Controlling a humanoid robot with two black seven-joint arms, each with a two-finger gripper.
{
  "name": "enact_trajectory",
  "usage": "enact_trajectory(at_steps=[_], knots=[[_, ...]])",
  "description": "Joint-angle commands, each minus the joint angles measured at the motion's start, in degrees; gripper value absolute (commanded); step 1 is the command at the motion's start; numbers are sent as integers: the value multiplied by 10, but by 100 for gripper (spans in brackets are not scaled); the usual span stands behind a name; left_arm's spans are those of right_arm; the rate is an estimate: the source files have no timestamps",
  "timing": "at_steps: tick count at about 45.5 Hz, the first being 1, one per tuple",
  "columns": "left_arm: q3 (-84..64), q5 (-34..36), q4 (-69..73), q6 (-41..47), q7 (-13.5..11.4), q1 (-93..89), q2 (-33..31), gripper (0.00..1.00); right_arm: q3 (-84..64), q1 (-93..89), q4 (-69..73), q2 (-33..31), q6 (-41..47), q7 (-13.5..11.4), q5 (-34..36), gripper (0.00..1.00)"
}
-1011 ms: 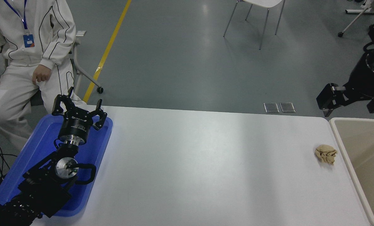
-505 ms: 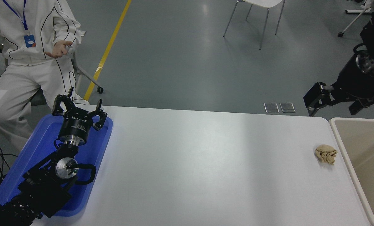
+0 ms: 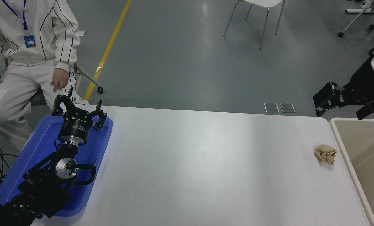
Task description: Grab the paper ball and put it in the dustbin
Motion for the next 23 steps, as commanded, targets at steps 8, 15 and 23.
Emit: enact_trajectory(at_steps=[8,15,23], knots=[[-1,0,0,1,0,1,0,100,-5,-97,-50,-44,-17,0,-2,100],[0,-1,0,1,1,1,0,100,-3,-143,-56,-44,-103,0,-2,100],[0,0,0,0,1,0,0,100,1,-193,-86,-47,-167,0,-4,100]])
